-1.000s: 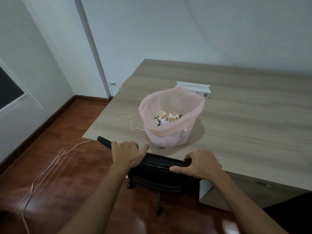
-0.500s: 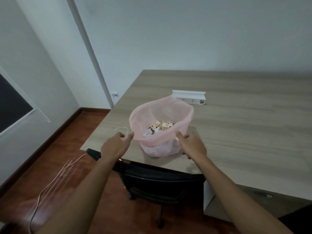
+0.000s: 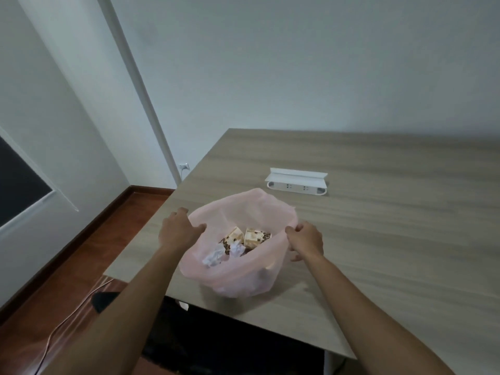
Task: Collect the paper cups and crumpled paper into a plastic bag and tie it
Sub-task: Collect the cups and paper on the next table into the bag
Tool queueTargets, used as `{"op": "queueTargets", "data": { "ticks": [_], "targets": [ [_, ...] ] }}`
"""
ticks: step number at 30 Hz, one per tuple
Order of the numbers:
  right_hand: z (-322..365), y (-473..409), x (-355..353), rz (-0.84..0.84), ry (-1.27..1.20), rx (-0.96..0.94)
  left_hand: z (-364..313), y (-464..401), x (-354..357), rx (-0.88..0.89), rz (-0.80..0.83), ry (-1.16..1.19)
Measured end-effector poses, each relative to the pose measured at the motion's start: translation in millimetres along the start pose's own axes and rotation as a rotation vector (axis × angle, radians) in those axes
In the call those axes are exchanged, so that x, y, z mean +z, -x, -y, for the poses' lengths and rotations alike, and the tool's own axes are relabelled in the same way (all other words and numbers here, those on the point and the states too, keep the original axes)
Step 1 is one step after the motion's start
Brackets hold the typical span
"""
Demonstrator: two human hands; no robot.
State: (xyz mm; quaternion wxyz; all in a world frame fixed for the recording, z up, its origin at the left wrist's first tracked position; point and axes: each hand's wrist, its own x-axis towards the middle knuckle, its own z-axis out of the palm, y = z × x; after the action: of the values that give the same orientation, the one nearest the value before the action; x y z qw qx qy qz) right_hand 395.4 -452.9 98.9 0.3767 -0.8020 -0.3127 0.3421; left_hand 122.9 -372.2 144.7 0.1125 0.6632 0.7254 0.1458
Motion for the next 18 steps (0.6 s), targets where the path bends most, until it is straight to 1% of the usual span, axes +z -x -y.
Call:
{"op": "queueTargets", "data": {
  "ticks": [3, 7, 9, 11, 13, 14, 16, 18],
  "targets": [
    [-2, -14, -8, -0.029, -0.080, 0.005, -14, -24, 7, 0.050, 0.013, 0.011],
    [-4, -28, -34, -0.133, -0.175, 0.048, -59, -50, 15, 0.175, 0.062, 0.017],
    [-7, -35, -53, -0.175, -0.216, 0.074, -85, -61, 27, 0.265, 0.091, -0.065],
    [-16, -41, -73, -0.227, -0.245, 0.104, -108, -68, 40, 0.320, 0.187, -0.202],
    [-30, -45, -95, -0.287, -0.280, 0.142, -130, -74, 57, 0.376, 0.281, -0.271],
    [-39, -47, -107, -0.318, -0.293, 0.160, -143, -75, 65, 0.409, 0.296, -0.289],
    [-56, -50, -134, -0.396, -0.320, 0.183, -172, -71, 79, 0.490, 0.293, -0.280],
    [-73, -51, -162, -0.488, -0.356, 0.202, -208, -62, 88, 0.568, 0.323, -0.225]
  ]
}}
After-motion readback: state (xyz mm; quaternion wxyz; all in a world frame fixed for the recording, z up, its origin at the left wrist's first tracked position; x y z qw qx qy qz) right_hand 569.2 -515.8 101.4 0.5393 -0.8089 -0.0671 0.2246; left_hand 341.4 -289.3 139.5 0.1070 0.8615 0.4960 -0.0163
